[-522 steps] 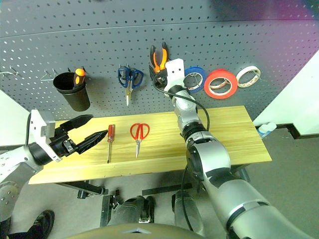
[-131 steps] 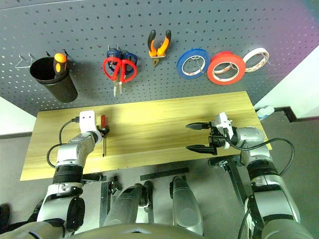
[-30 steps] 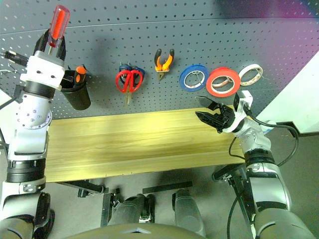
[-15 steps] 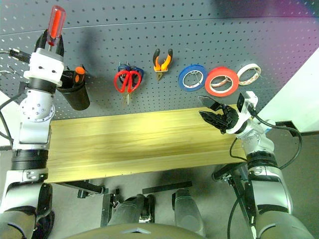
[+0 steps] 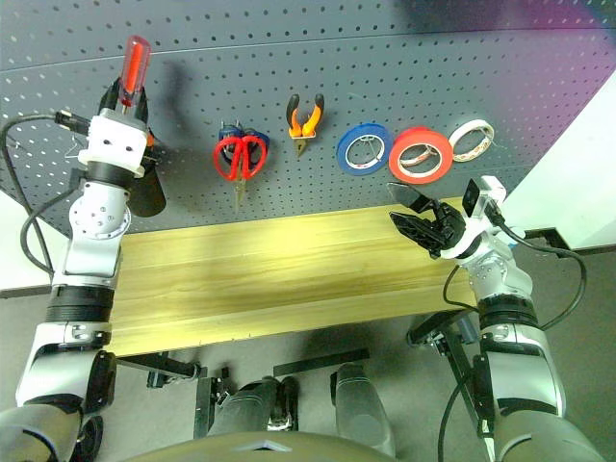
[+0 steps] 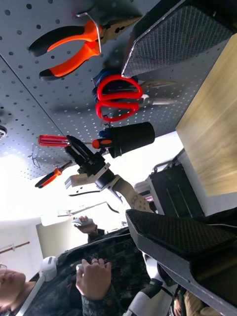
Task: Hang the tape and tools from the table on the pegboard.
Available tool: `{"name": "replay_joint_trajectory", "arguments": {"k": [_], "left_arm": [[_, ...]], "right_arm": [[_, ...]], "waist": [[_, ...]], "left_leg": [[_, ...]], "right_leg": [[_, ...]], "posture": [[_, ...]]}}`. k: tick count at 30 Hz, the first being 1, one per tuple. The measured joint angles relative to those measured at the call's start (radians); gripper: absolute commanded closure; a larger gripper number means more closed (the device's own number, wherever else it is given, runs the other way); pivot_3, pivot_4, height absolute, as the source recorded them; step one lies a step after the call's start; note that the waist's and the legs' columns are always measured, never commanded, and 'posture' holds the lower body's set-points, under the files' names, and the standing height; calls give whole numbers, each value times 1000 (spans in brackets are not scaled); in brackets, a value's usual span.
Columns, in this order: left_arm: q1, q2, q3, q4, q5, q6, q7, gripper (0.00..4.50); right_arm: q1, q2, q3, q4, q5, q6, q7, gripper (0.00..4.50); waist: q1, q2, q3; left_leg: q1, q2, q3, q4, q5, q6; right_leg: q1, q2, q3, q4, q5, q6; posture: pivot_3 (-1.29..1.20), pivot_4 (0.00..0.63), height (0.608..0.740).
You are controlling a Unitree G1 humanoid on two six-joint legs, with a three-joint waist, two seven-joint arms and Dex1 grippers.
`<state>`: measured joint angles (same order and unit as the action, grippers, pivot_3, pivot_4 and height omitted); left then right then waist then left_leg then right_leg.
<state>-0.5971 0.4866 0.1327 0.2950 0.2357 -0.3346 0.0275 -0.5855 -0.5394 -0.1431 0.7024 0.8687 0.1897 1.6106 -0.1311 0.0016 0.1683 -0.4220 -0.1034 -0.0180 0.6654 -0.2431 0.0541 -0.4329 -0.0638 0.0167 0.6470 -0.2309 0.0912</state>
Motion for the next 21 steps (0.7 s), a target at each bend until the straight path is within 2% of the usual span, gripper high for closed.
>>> {"name": "replay_joint_trajectory", "arguments": {"k": [7,21], "left_arm": [[28,-36,42,-12,-88,26,0,3635],[145,-79,84,-115,-146,86,11,3635]], "right_arm": [[0,-1,-3,0,-3,-1,0,0],[-16,-10,-5,21,-24,-10,0,0]], "waist": [[-1,0,0],[2,0,0]], "left_leg": [[0,0,0,0,0,0],[0,0,0,0,0,0]], "right_leg": [[0,0,0,0,0,0],[0,0,0,0,0,0]], "posture": [[-245,132,740],[-229,134,740]]}}
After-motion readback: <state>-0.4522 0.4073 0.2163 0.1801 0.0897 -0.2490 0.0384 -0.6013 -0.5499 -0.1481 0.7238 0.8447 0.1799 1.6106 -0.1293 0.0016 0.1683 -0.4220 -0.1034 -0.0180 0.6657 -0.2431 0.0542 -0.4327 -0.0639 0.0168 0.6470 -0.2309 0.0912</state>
